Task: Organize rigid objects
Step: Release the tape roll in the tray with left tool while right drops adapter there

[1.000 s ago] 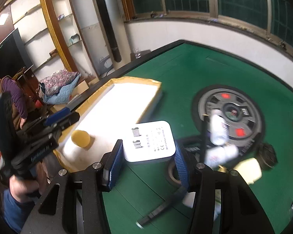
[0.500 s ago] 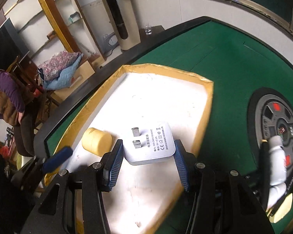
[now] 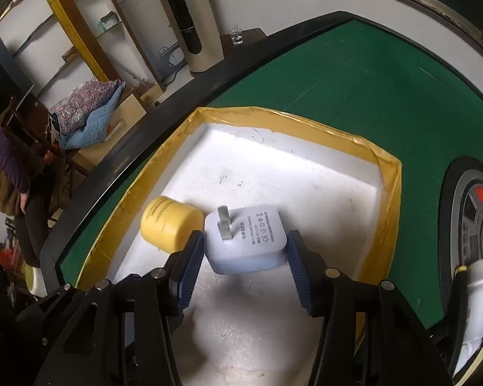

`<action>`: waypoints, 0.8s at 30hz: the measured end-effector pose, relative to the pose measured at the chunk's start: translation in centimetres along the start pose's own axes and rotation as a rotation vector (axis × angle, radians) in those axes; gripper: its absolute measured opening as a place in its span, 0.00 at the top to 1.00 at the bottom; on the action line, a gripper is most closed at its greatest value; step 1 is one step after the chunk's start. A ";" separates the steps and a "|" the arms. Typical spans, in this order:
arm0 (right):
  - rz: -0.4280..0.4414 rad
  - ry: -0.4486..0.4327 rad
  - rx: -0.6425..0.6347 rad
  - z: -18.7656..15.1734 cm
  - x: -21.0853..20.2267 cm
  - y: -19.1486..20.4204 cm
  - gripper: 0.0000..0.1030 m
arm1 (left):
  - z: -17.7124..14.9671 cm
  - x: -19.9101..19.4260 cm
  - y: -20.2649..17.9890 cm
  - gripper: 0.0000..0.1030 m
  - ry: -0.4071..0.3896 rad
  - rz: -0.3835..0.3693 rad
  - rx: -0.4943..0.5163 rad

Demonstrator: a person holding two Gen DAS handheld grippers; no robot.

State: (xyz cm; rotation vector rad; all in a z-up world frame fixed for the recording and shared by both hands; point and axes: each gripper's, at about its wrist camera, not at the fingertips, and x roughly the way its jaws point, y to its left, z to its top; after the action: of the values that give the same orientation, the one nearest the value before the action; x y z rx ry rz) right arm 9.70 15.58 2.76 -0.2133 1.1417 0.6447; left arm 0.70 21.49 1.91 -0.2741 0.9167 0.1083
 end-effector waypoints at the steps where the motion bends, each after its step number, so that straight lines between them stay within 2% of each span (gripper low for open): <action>1: 0.002 -0.011 -0.005 0.0 -0.3 0.0 0.47 | -0.1 -0.2 -0.1 0.62 -0.008 0.002 -0.002; 4: -0.006 -0.029 -0.012 -0.4 -1.7 -0.5 0.47 | -0.4 -1.8 -0.8 0.62 -0.098 0.024 0.017; 7: 0.033 -0.061 0.014 -1.4 -4.0 -1.7 0.46 | -0.3 -3.2 -1.9 0.62 -0.188 0.024 0.071; 10: 0.075 -0.094 0.047 -3.4 -6.8 -3.3 0.46 | -0.2 -2.2 -2.6 0.62 -0.182 -0.028 0.120; 12: 0.073 -0.109 0.051 -4.6 -8.4 -3.8 0.46 | -0.2 -0.7 -2.4 0.62 -0.139 0.007 0.127; 15: 0.084 -0.162 0.057 -7.4 -11.9 -5.8 0.46 | -0.1 0.7 -1.5 0.62 -0.063 0.061 0.058; 17: 0.084 -0.186 0.074 -8.8 -13.4 -6.9 0.46 | -0.2 0.1 -0.8 0.62 -0.094 0.092 -0.003; 19: 0.085 -0.195 0.089 -11.0 -15.0 -8.6 0.46 | -0.3 -0.3 0.2 0.62 -0.108 0.172 -0.083; 21: 0.069 -0.198 0.106 -12.8 -15.8 -9.9 0.46 | -0.5 -0.8 0.3 0.62 -0.123 0.199 -0.137; 24: 0.031 -0.208 0.130 -15.3 -16.7 -11.7 0.46 | -0.3 -0.3 0.0 0.62 -0.123 0.251 -0.153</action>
State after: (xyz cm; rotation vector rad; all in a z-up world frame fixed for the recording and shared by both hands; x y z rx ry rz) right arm 0.22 -7.20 9.36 -0.0166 0.9834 0.6032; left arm 0.24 21.38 2.00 -0.2898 0.8181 0.4235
